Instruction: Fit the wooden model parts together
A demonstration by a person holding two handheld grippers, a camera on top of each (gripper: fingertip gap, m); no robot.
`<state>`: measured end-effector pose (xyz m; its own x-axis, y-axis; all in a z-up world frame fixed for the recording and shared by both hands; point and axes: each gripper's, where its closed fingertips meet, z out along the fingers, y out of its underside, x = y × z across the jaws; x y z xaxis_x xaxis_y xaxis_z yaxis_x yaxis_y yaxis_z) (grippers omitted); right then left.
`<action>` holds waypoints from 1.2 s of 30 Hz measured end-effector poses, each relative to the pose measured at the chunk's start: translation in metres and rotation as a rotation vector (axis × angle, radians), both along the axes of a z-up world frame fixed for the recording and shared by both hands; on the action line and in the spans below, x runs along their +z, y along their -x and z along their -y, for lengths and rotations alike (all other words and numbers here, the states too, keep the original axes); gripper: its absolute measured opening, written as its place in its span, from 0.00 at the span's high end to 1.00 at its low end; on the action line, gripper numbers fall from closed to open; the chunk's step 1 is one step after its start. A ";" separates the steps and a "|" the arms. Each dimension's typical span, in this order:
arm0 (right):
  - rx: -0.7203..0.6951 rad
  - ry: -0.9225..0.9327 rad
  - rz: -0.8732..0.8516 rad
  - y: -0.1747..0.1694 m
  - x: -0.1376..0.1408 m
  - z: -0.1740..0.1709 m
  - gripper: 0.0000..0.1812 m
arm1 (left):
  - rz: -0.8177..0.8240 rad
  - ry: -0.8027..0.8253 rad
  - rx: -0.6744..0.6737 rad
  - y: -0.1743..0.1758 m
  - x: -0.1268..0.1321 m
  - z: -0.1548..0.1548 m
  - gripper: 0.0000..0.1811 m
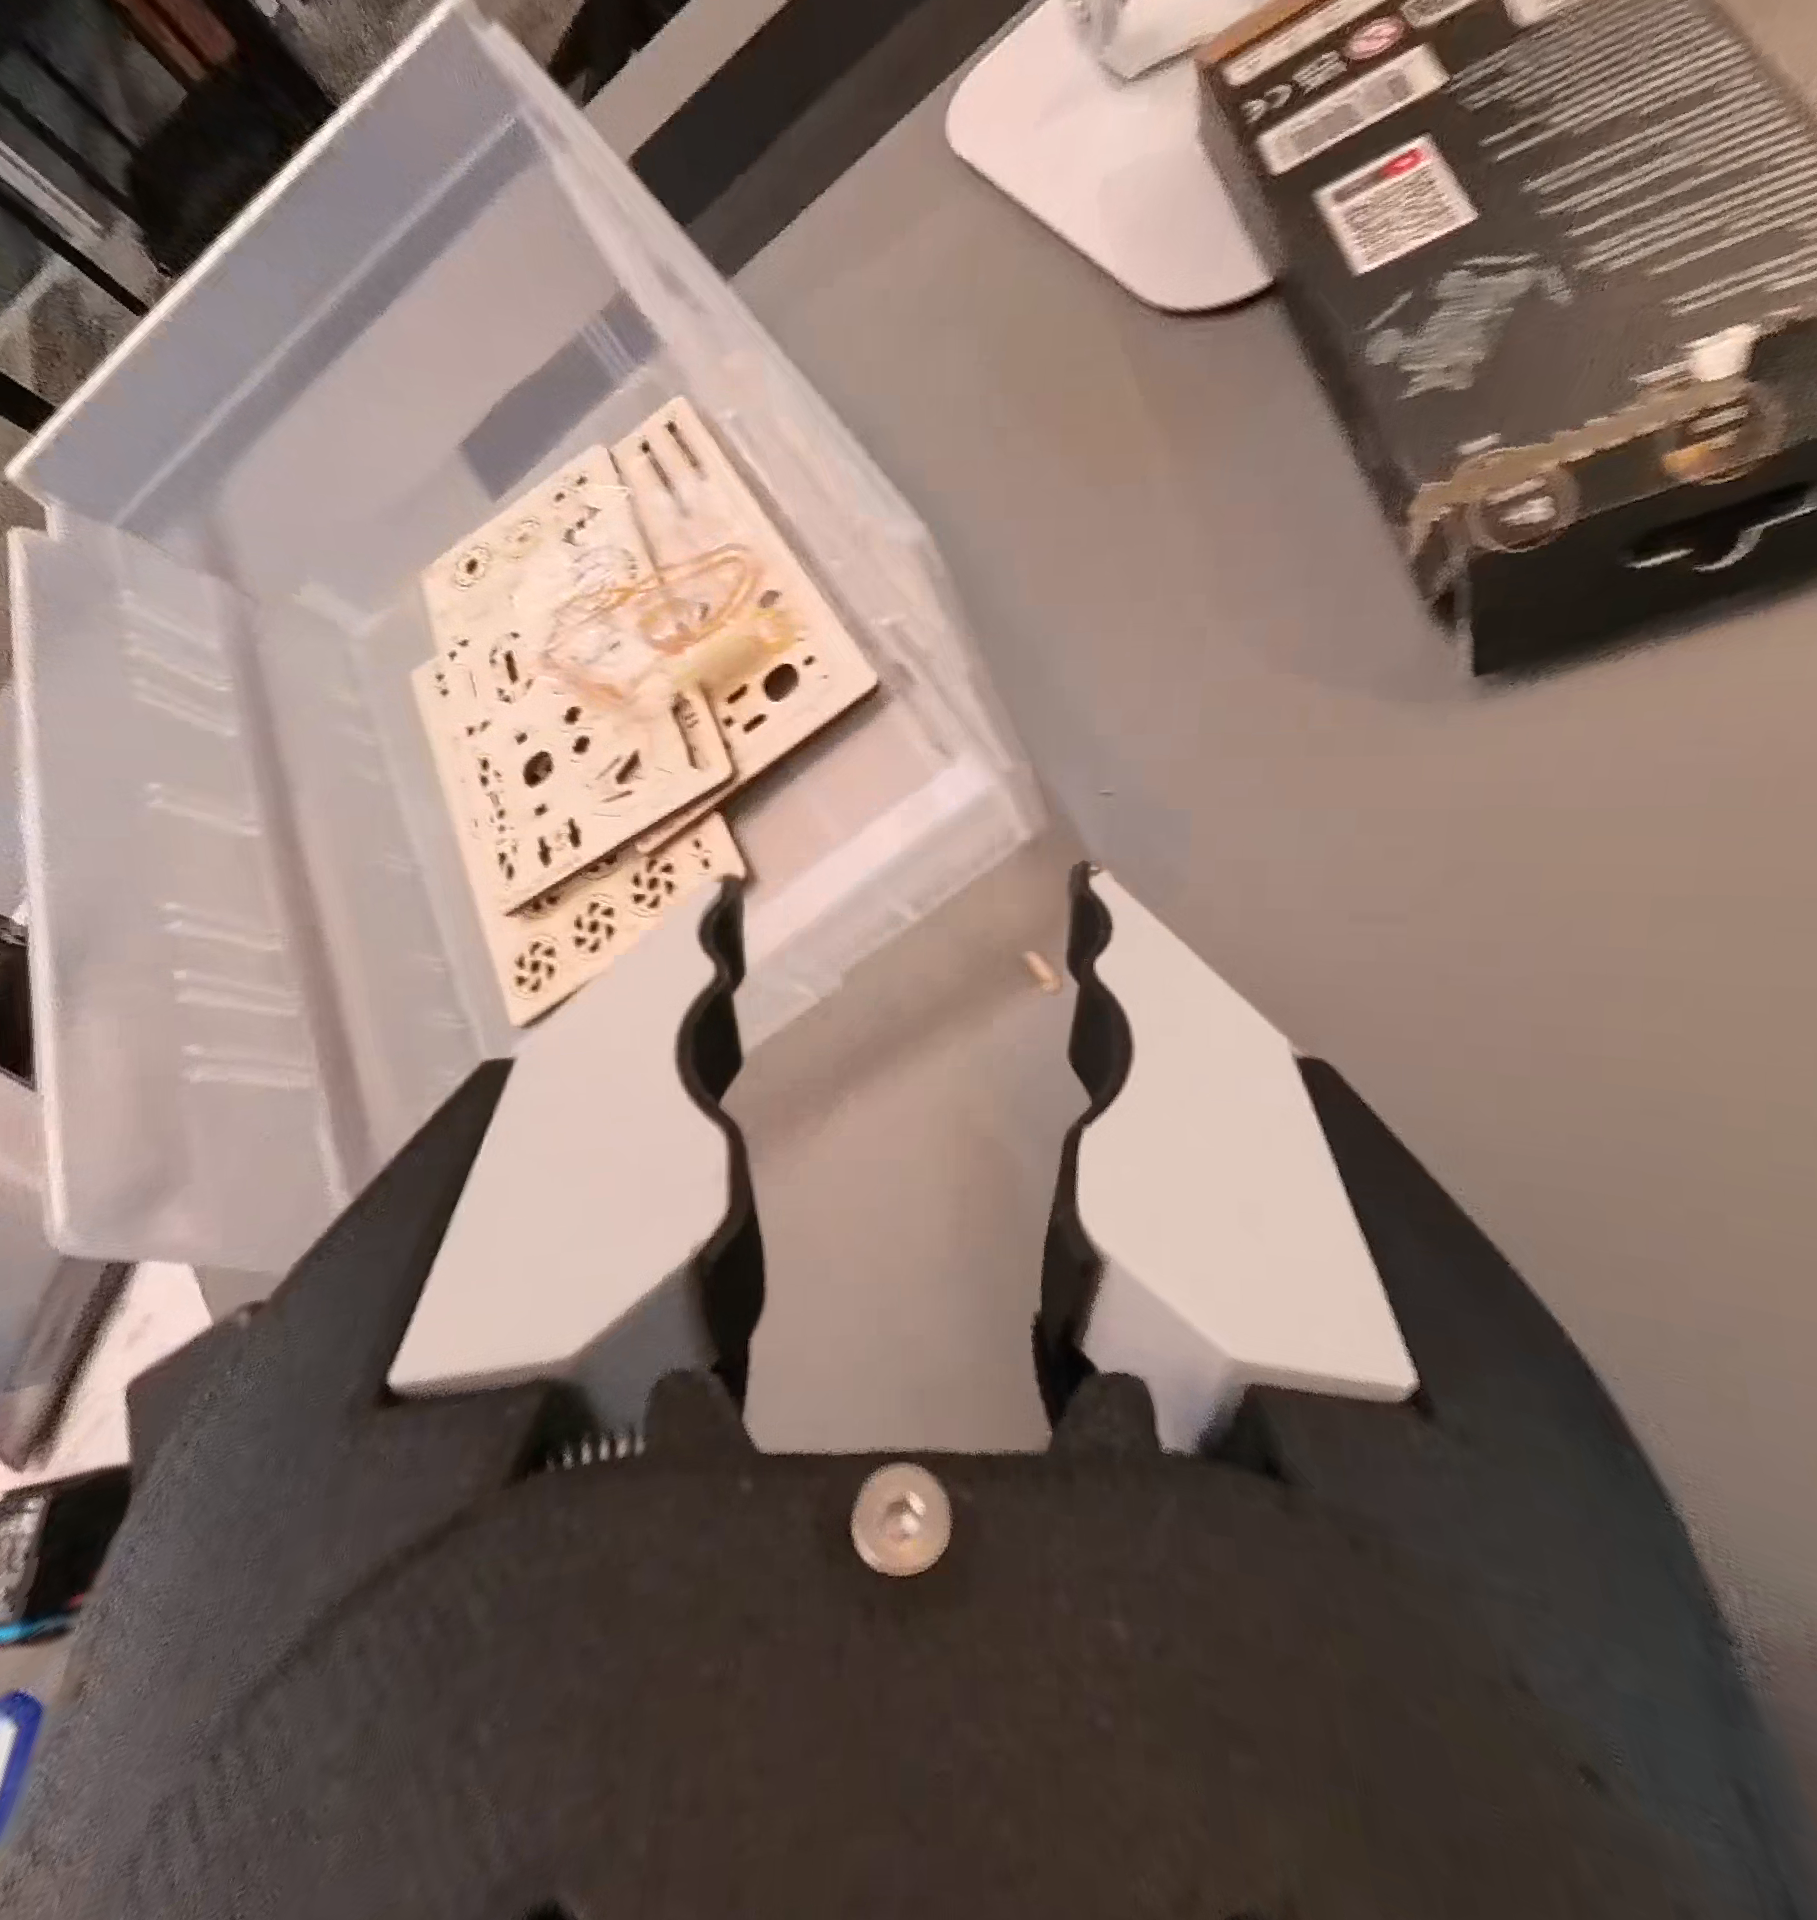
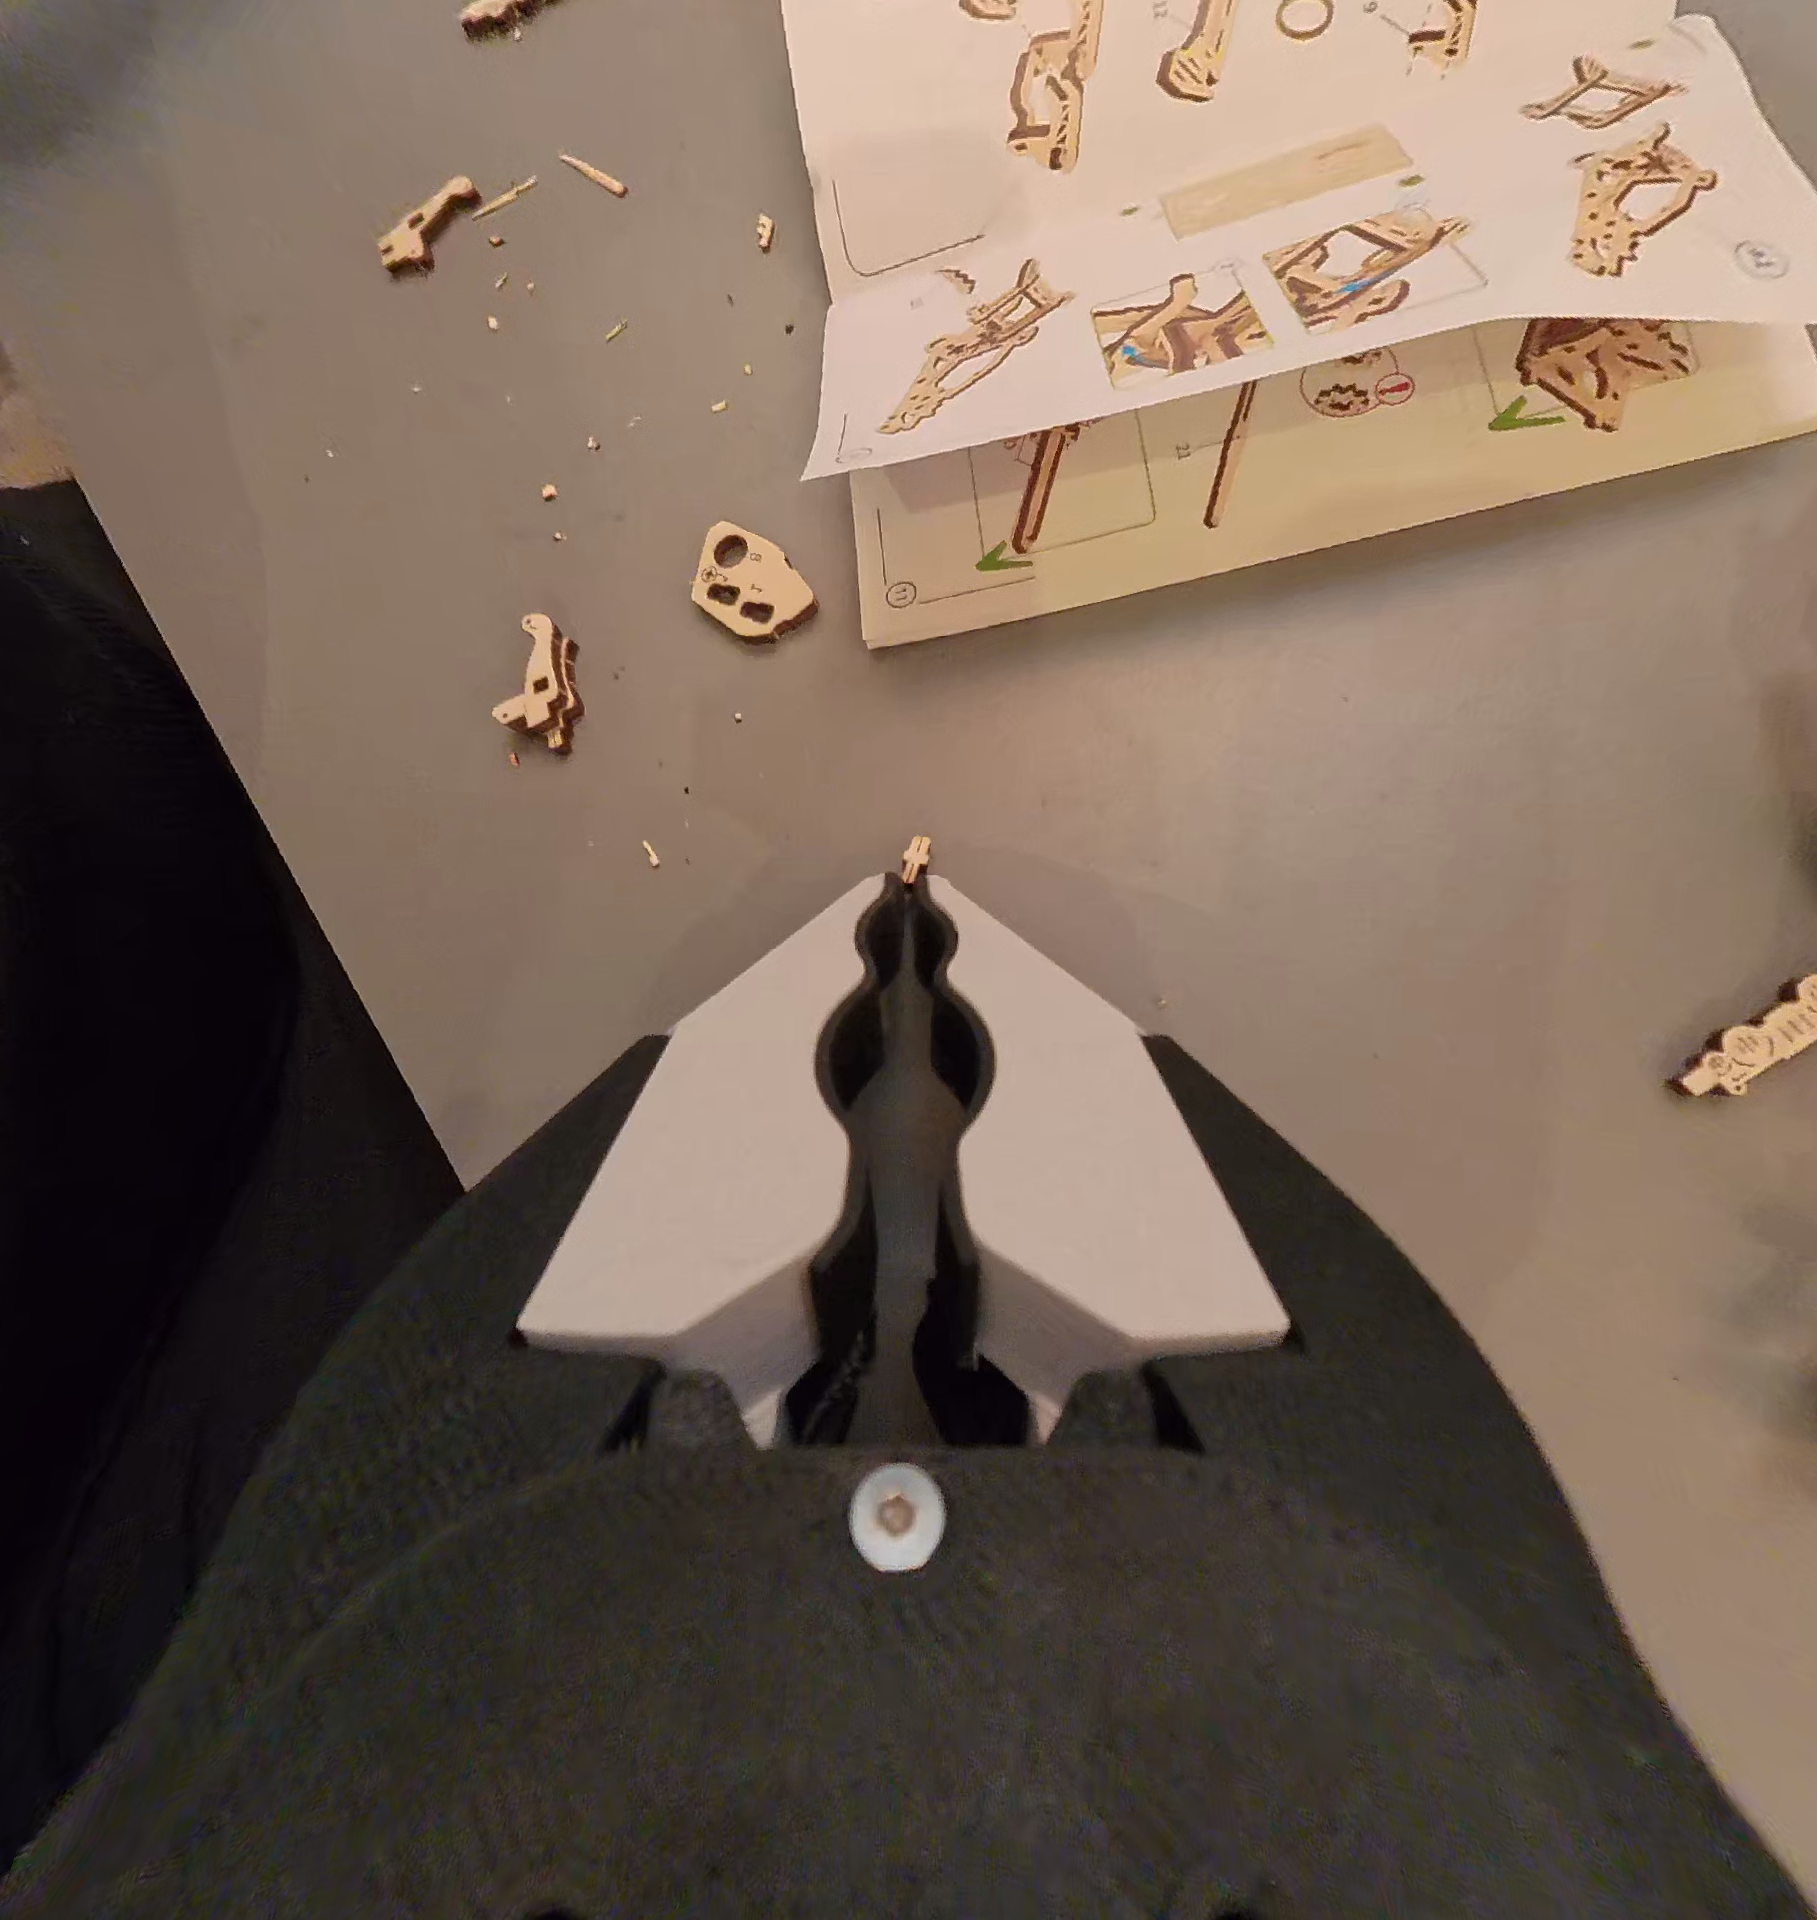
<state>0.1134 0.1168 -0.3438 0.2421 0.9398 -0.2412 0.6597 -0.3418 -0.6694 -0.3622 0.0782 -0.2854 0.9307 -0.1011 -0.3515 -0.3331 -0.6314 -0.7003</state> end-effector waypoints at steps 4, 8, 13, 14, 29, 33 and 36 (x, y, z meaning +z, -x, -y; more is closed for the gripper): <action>-0.017 -0.007 0.014 0.000 0.000 0.000 1.00 | -0.019 0.059 -0.031 0.017 -0.020 -0.012 0.66; -0.037 0.005 0.010 0.000 0.000 0.000 1.00 | -0.006 0.083 -0.065 0.016 -0.037 -0.018 0.64; -0.048 0.007 0.009 0.000 0.000 -0.001 1.00 | 0.039 0.061 -0.079 0.001 -0.034 -0.015 0.66; -0.051 0.008 0.007 0.000 0.000 -0.001 1.00 | 0.039 0.059 -0.085 -0.005 -0.034 -0.014 0.67; -0.100 0.008 0.000 0.002 0.000 -0.002 1.00 | 0.035 0.020 -0.142 -0.044 -0.030 0.008 0.67; -0.103 0.000 0.005 0.002 0.000 -0.002 1.00 | 0.061 -0.051 -0.173 -0.062 -0.016 0.013 0.70; -0.098 -0.007 0.015 0.001 0.000 -0.002 1.00 | 0.107 -0.054 -0.234 -0.087 -0.015 0.017 0.71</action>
<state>0.1119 0.1183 -0.3442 0.3367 0.9131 -0.2301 0.6330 -0.4004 -0.6626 -0.2748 0.0608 -0.3004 0.9165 -0.3016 -0.2627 -0.3875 -0.5064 -0.7703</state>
